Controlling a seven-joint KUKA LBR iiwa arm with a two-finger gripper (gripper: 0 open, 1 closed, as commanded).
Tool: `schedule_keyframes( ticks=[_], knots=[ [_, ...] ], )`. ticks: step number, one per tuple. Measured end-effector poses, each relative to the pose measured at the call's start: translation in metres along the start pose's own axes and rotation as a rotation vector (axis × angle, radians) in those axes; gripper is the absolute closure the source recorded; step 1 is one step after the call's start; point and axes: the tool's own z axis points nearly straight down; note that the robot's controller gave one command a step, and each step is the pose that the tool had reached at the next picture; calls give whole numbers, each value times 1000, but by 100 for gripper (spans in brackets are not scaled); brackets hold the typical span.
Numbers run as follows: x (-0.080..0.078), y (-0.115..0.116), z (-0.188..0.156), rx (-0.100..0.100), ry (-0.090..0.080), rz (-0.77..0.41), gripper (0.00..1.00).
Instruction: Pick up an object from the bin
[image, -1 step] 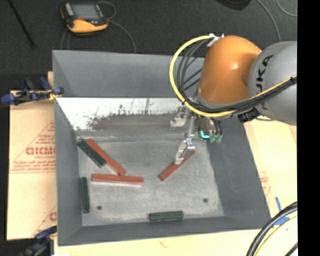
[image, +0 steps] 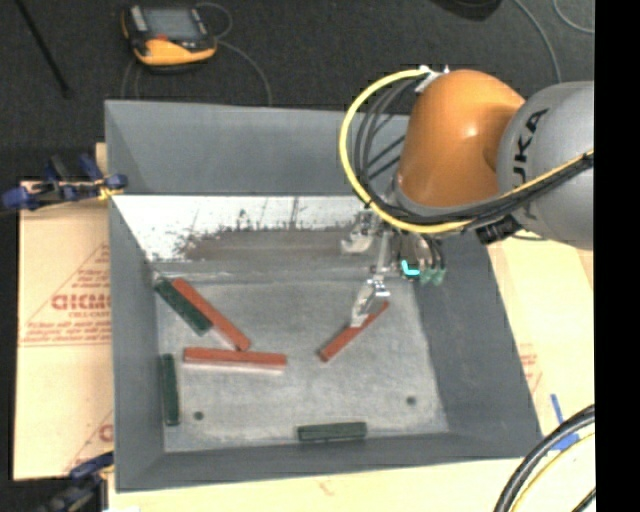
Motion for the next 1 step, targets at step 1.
schedule_keyframes(
  ticks=[1],
  knots=[
    [-9,-2,-43,0,2,-28,0]
  ],
)
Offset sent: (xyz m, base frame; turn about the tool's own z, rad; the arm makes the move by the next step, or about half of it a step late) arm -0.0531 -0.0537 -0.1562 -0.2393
